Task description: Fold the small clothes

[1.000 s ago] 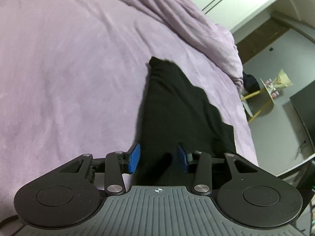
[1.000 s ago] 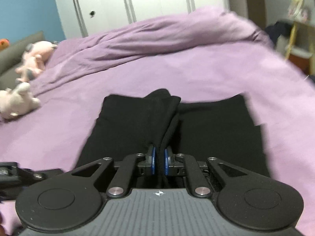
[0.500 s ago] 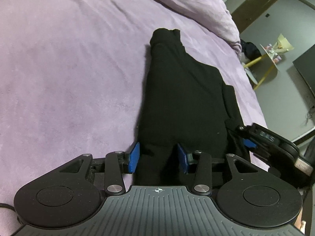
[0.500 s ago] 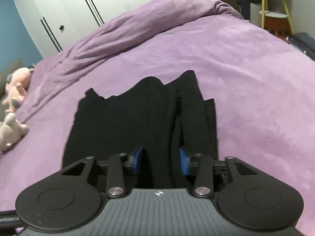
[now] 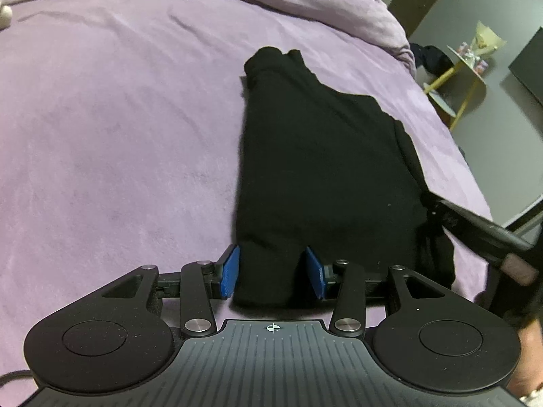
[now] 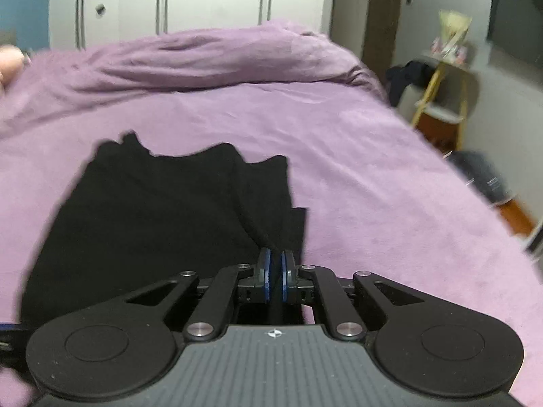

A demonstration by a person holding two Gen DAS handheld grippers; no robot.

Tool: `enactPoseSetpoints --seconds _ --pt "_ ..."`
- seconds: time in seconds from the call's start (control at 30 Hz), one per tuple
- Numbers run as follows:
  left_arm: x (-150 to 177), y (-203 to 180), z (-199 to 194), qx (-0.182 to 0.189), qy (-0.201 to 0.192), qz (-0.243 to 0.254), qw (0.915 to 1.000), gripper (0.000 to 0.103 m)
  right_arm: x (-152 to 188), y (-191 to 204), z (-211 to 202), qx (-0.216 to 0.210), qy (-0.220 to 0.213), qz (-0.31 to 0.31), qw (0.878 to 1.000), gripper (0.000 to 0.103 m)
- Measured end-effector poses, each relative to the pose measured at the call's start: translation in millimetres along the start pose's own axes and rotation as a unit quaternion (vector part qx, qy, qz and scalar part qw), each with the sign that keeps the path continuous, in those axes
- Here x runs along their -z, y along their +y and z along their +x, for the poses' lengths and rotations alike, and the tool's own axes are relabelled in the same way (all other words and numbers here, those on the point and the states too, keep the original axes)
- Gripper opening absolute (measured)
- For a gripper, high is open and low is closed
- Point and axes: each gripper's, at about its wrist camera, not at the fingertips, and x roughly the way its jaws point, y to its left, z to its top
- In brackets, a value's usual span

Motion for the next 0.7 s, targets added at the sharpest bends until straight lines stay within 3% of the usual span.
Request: enactPoseSetpoints --seconds 0.13,0.37,0.5,0.7 --pt "0 3 0 0.0 0.005 -0.013 0.9999 0.047 15 -33 -23 -0.073 0.02 0.081 0.994 0.046" --pt "4 -9 1 -0.02 0.003 0.002 0.9998 0.048 57 -72 -41 -0.132 0.041 0.198 0.97 0.047" --pt "8 -12 -5 -0.028 0.005 0.012 0.9995 0.048 60 -78 -46 -0.142 0.032 0.228 0.963 0.036" --pt "19 3 -23 -0.014 -0.001 -0.021 0.9997 0.049 64 -88 -57 -0.158 0.012 0.265 0.951 0.036"
